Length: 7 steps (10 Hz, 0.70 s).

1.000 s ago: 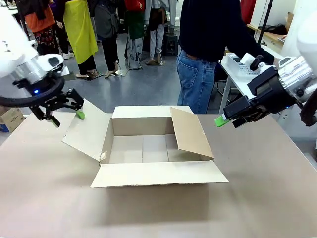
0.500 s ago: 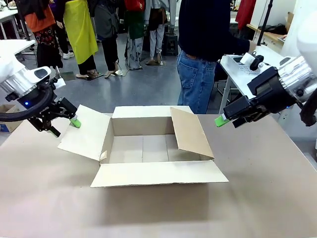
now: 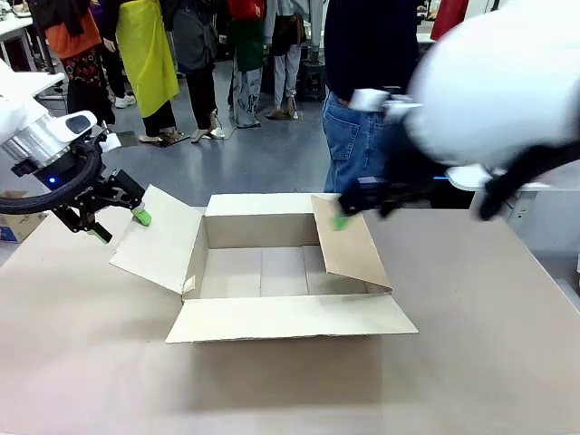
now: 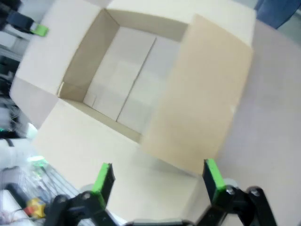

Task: Pack the gift set into the box.
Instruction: Place both hands on the side flaps of the Package Box and spread them outward.

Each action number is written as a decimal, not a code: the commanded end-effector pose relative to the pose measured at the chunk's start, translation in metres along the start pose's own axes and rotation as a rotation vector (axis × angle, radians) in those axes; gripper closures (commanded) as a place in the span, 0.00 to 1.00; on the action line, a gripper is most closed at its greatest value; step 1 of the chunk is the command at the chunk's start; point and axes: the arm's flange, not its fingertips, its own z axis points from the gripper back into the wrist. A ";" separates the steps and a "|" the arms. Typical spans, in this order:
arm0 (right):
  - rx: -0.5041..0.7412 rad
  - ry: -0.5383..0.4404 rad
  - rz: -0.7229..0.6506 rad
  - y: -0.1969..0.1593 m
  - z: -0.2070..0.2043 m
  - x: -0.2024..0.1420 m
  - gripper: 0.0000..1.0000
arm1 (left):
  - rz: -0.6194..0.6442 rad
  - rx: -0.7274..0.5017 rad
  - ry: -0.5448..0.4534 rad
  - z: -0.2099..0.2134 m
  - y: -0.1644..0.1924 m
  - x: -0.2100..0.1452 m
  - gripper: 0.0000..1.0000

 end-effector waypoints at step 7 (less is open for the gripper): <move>-0.364 0.172 -0.005 0.073 -0.060 0.063 0.00 | 0.005 0.021 -0.002 0.002 0.001 -0.002 0.00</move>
